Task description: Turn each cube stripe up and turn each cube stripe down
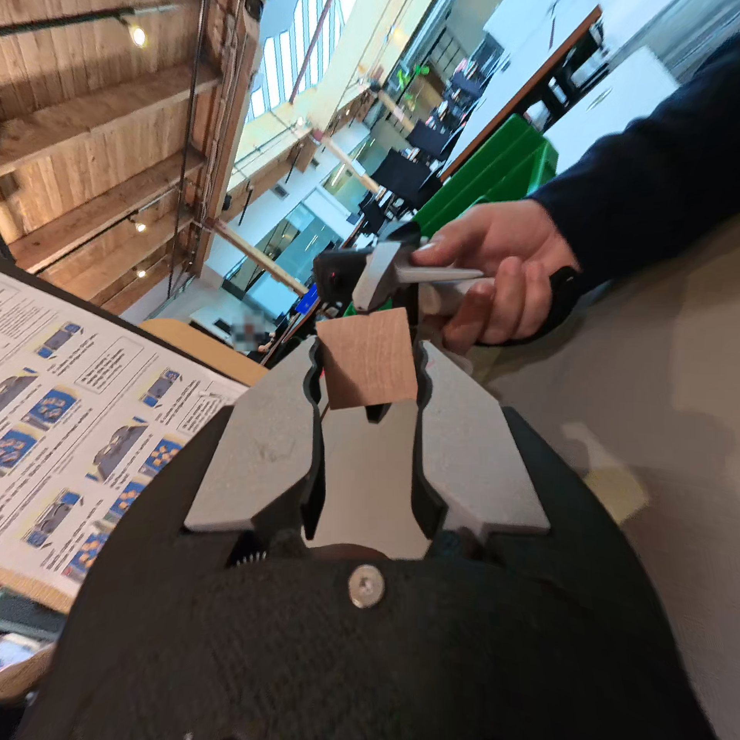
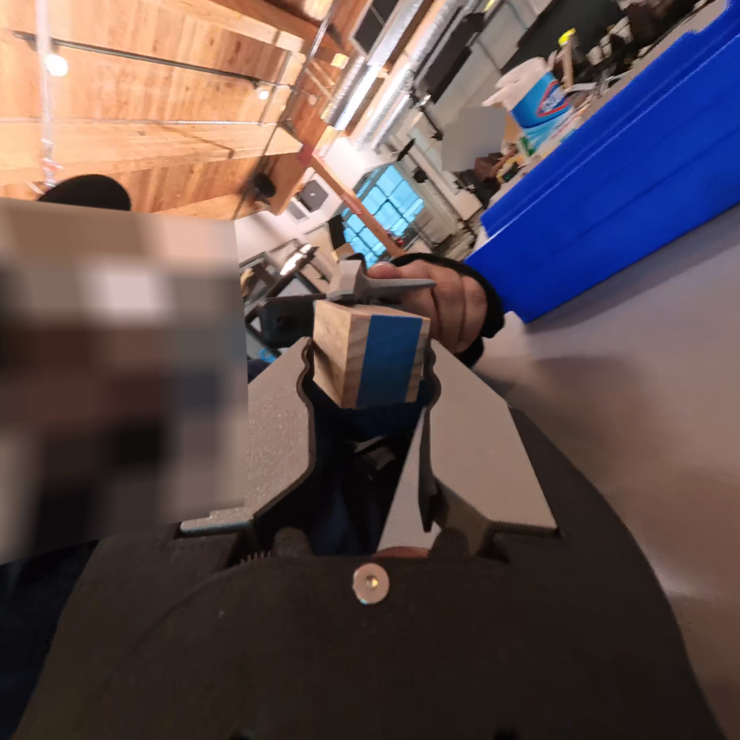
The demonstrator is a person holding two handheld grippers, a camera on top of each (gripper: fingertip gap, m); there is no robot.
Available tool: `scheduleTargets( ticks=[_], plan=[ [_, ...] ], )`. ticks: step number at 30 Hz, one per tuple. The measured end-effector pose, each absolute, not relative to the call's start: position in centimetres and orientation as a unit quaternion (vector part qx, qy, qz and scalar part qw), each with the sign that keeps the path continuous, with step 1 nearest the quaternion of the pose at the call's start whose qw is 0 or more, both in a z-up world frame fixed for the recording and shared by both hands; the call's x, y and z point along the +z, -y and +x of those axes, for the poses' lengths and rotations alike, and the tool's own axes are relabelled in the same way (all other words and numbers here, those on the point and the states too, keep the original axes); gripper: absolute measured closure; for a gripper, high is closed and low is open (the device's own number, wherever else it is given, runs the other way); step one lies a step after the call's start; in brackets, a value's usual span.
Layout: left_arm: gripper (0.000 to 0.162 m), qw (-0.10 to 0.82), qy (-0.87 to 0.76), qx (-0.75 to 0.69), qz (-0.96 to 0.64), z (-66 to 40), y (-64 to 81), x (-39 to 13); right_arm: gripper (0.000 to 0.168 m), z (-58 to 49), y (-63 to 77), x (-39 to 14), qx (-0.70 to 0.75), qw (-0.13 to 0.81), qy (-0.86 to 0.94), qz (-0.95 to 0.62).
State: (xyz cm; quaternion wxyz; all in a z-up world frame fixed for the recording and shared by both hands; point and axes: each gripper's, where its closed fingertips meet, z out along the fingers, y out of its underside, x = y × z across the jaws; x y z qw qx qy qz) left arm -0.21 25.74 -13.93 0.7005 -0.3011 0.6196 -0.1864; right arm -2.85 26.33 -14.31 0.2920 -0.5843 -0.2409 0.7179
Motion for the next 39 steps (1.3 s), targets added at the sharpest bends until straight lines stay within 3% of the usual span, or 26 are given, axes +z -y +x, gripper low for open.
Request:
scheduleTargets(
  ticks=[1,12,22,30,35,39],
  plan=[
    [0.117,0.705,-0.617,-0.176,-0.303,-0.2,-26.0,-14.1,0.116,-2.8,-26.6,-14.5,0.707,0.303,0.243,-0.591],
    [0.12,0.724,-0.569,-0.233,-0.312,-0.5,-25.5,-13.0,0.117,-2.6,-26.4,-13.8,0.694,0.332,0.254,-0.586],
    [0.11,0.748,-0.53,-0.188,-0.353,-1.0,-28.5,-13.2,0.116,1.6,-26.7,-8.9,0.616,0.506,0.238,-0.555],
    [0.113,0.72,-0.562,-0.148,-0.38,0.3,-29.2,-15.8,0.117,12.6,-28.8,-2.0,0.313,0.625,0.172,-0.694],
    [0.113,0.706,-0.572,-0.14,-0.394,0.7,-29.6,-16.8,0.117,26.8,-33.5,-8.1,0.021,0.53,0.058,-0.846],
    [0.112,0.702,-0.57,-0.132,-0.405,0.6,-30.2,-17.0,0.116,31.0,-34.9,-17.6,-0.054,0.385,0.027,-0.921]
  ],
)
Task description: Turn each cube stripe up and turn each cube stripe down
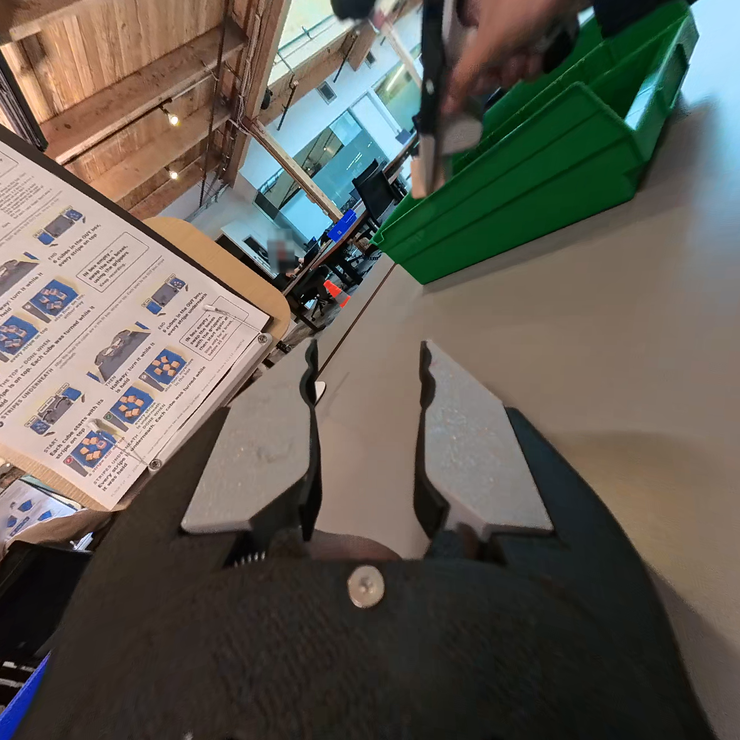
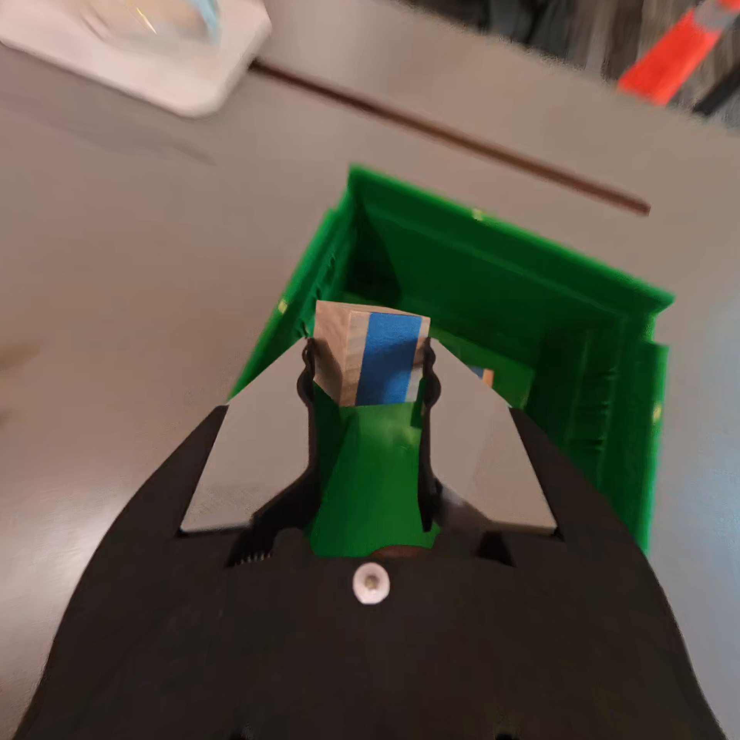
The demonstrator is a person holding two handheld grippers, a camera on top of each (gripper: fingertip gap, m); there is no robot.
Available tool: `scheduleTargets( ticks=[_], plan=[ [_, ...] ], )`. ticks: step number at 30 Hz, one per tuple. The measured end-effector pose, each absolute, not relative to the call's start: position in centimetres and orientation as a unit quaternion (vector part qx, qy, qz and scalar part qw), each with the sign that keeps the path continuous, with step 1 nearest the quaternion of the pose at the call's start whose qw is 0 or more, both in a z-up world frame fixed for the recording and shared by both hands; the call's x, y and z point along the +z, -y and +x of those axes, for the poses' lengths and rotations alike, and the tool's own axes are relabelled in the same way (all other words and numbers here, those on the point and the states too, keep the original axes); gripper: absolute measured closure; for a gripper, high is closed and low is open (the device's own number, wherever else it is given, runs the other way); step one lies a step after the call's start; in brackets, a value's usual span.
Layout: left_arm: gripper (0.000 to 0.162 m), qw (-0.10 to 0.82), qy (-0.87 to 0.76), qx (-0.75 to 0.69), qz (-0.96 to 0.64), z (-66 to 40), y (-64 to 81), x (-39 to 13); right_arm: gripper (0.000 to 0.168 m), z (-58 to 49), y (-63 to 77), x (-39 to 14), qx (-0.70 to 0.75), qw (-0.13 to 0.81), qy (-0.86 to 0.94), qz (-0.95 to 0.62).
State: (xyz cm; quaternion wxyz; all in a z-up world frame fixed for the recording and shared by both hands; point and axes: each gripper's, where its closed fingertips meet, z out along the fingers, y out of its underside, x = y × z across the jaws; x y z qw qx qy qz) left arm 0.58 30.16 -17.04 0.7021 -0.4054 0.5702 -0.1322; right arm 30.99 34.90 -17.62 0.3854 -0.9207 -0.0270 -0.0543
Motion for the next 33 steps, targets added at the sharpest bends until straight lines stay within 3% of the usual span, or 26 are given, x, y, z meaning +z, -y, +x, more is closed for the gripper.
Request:
scheduleTargets(
  ticks=[5,9,12,16,19,22,28,31,33],
  plan=[
    [0.112,0.697,-0.572,-0.128,-0.413,0.6,-30.5,-17.4,0.115,32.1,-35.4,-26.1,-0.076,0.282,0.016,-0.956],
    [0.113,0.694,-0.574,-0.126,-0.416,0.6,-30.6,-17.6,0.121,32.2,-35.7,-26.6,-0.08,0.28,0.017,-0.956],
    [0.112,0.689,-0.573,-0.132,-0.423,0.7,-30.6,-17.7,0.116,32.9,-35.6,-23.8,-0.108,0.307,0.014,-0.945],
    [0.111,0.685,-0.57,-0.133,-0.434,0.6,-31.0,-17.9,0.115,32.2,-35.2,-16.4,-0.129,0.398,0.007,-0.908],
    [0.111,0.682,-0.572,-0.132,-0.437,0.6,-31.1,-18.1,0.111,28.3,-34.8,-10.8,-0.111,0.484,0.024,-0.867],
    [0.11,0.678,-0.576,-0.127,-0.439,0.7,-31.1,-18.4,0.108,20.5,-34.3,-8.7,-0.036,0.539,0.088,-0.837],
    [0.109,0.675,-0.562,-0.132,-0.46,0.3,-31.4,-18.3,0.112,3.7,-34.5,-17.6,0.17,0.495,0.222,-0.823],
    [0.108,0.671,-0.547,-0.139,-0.48,-0.5,-31.6,-18.2,0.116,0.7,-35.6,-23.7,0.178,0.464,0.247,-0.832],
    [0.108,0.674,-0.536,-0.144,-0.488,-1.3,-31.6,-17.8,0.115,-0.1,-35.6,-24.5,0.162,0.44,0.264,-0.843]
  ],
)
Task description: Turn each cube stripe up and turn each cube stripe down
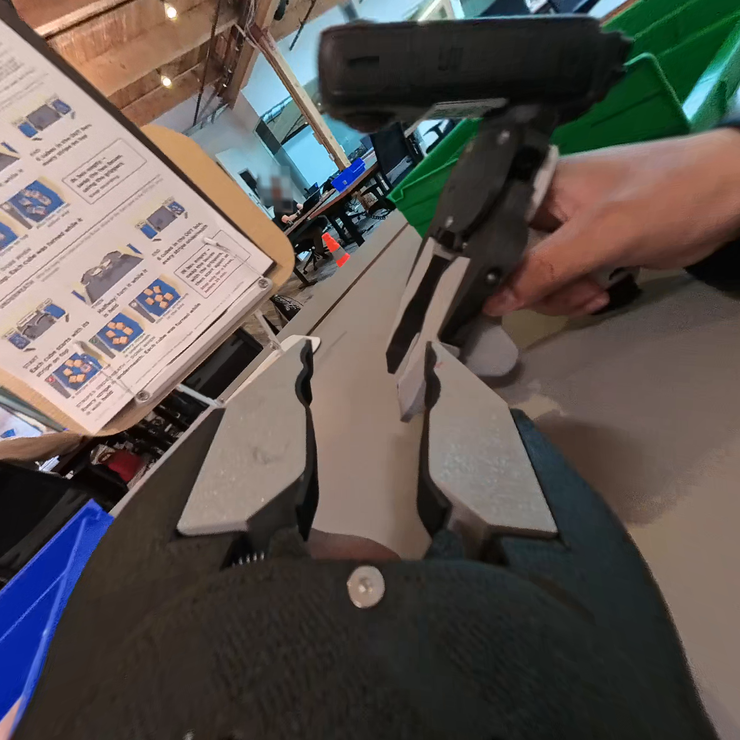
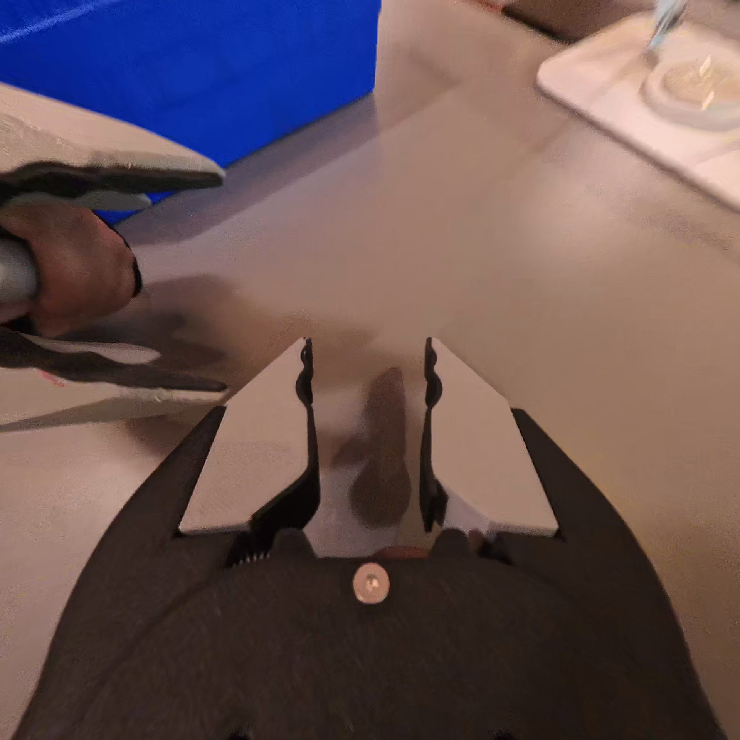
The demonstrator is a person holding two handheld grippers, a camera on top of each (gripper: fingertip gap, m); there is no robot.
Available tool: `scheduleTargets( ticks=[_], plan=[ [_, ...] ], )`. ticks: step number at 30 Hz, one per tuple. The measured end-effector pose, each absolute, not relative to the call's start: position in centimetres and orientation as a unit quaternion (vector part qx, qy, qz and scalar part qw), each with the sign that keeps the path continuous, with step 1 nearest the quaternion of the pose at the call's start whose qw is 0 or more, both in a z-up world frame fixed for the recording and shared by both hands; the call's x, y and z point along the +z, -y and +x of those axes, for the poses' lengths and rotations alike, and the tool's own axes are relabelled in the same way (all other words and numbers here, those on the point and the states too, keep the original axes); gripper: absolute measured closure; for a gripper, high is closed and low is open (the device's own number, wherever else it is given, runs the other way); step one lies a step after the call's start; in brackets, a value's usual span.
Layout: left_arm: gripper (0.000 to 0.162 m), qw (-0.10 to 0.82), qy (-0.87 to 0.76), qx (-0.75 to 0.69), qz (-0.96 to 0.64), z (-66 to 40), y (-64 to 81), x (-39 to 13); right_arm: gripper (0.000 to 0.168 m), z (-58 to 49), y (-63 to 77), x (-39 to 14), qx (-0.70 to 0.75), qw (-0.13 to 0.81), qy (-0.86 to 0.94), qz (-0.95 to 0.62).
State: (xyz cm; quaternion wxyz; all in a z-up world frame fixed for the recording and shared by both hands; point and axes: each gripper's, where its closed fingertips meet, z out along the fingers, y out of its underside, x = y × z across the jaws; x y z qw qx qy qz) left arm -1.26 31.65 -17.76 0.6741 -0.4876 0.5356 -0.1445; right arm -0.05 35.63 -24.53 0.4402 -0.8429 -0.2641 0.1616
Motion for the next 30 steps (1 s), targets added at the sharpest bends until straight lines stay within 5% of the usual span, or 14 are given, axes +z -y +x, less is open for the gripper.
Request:
scheduleTargets(
  ticks=[6,15,24,30],
  plan=[
    [0.11,0.71,-0.467,-0.178,-0.496,-3.8,-32.6,-14.7,0.115,1.0,-36.1,-24.1,0.133,0.477,0.258,-0.829],
    [0.105,0.681,-0.466,-0.141,-0.547,-3.9,-34.6,-17.2,0.115,2.3,-36.5,-23.6,0.079,0.504,0.253,-0.822],
    [0.112,0.772,-0.293,-0.147,-0.545,-14.6,-38.0,-3.9,0.117,2.4,-36.4,-23.6,0.08,0.506,0.252,-0.821],
    [0.106,0.7,-0.151,-0.066,-0.695,-25.8,-49.2,-9.8,0.117,2.1,-36.3,-23.9,0.075,0.502,0.259,-0.822]
  ],
)
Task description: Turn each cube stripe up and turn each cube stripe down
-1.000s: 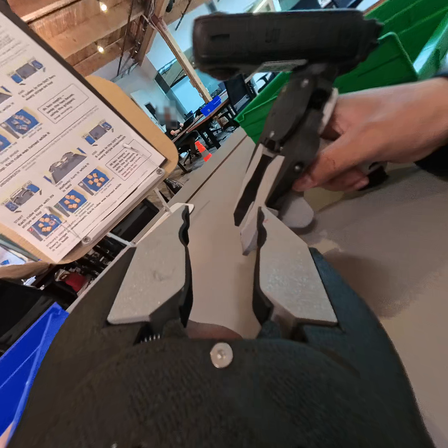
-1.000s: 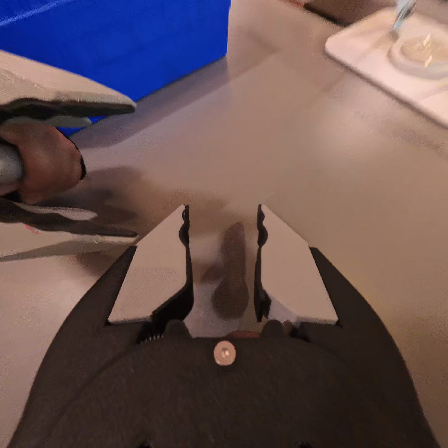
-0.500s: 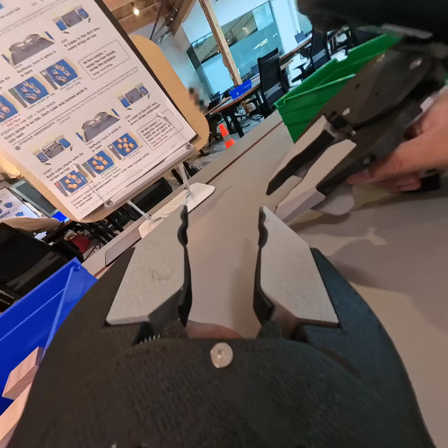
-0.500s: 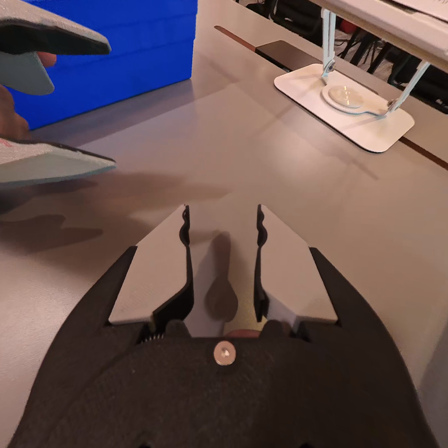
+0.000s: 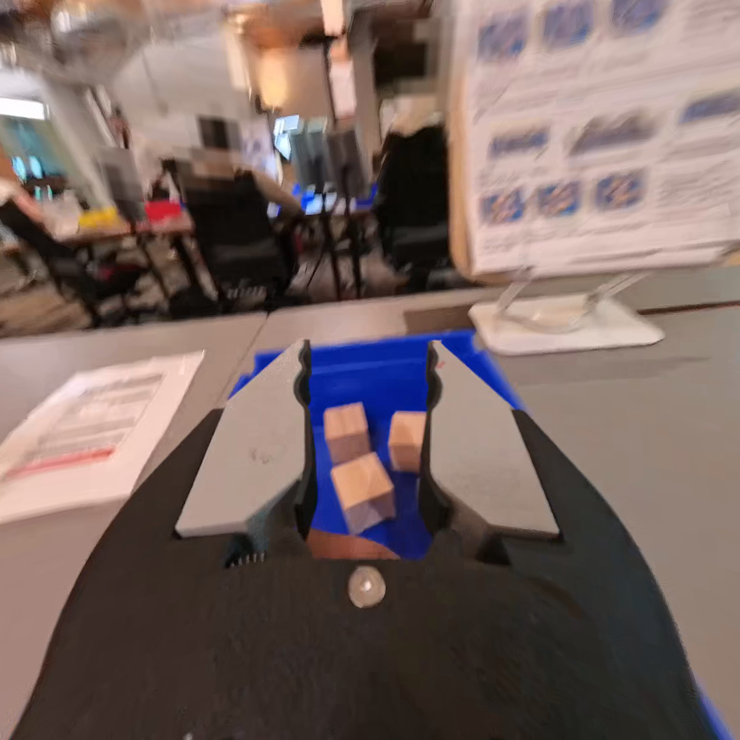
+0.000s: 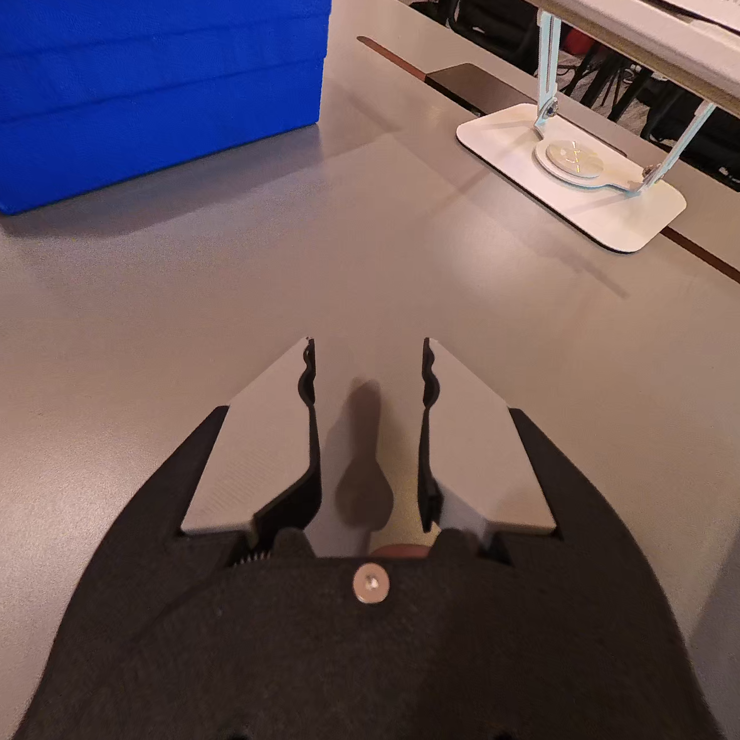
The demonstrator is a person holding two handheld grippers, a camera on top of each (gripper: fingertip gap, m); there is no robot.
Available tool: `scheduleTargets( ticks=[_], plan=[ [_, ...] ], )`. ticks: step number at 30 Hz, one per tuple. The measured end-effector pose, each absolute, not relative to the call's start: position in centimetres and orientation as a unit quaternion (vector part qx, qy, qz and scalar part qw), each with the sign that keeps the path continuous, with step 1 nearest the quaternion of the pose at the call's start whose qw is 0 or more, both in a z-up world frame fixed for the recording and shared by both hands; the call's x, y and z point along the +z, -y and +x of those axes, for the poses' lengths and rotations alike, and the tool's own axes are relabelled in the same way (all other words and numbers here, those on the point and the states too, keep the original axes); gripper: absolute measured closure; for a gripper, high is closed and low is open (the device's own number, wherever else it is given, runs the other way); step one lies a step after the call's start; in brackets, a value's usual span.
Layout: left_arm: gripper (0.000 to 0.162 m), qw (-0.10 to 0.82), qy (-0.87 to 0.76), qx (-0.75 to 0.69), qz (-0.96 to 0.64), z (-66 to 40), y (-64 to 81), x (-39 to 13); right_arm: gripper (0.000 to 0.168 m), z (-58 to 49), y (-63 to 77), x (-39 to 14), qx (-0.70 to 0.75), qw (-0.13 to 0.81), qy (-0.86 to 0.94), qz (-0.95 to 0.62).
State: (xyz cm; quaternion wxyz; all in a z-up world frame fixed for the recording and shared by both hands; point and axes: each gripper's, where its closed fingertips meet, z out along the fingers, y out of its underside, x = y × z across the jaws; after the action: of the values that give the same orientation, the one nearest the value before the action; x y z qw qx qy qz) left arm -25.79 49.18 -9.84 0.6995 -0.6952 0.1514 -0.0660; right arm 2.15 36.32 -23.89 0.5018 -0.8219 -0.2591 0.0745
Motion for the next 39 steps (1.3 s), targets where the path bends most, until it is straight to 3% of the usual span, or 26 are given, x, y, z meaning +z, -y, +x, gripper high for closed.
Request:
scheduleTargets(
  ticks=[6,11,16,20,23,26,31,33,36,39],
  plan=[
    [0.084,0.552,-0.122,-0.083,-0.821,-28.6,-53.1,-19.8,0.118,2.2,-36.4,-23.8,0.075,0.503,0.257,-0.822],
    [0.075,0.51,-0.115,-0.048,-0.851,-28.9,-54.0,-21.7,0.118,1.9,-36.3,-23.9,0.074,0.501,0.263,-0.821],
    [0.095,0.415,-0.133,-0.03,-0.899,-28.6,-53.9,-25.9,0.119,1.9,-36.2,-23.4,0.07,0.509,0.264,-0.816],
    [0.11,0.4,-0.179,-0.002,-0.899,-28.2,-53.7,-26.7,0.119,2.1,-36.1,-22.9,0.072,0.516,0.26,-0.813],
    [0.111,0.426,-0.19,0.017,-0.884,-28.4,-53.9,-25.2,0.119,2.2,-36.0,-22.7,0.074,0.52,0.258,-0.811],
    [0.111,0.533,-0.175,-0.013,-0.828,-28.0,-53.9,-20.2,0.119,1.9,-35.8,-22.6,0.086,0.518,0.261,-0.81],
    [0.112,0.702,-0.297,-0.266,-0.59,-19.6,-44.9,-8.2,0.118,-1.2,-34.0,-21.9,0.233,0.494,0.275,-0.791],
    [0.111,0.714,-0.391,-0.331,-0.477,-15.6,-38.5,-5.5,0.116,-3.2,-32.2,-20.7,0.348,0.465,0.284,-0.763],
    [0.112,0.685,-0.523,-0.381,-0.334,-10.5,-29.6,-5.7,0.113,-5.3,-28.5,-17.2,0.552,0.395,0.281,-0.678],
    [0.113,0.68,-0.554,-0.386,-0.286,-8.1,-25.8,-5.8,0.109,-5.5,-25.9,-14.3,0.658,0.351,0.287,-0.601]
  ],
)
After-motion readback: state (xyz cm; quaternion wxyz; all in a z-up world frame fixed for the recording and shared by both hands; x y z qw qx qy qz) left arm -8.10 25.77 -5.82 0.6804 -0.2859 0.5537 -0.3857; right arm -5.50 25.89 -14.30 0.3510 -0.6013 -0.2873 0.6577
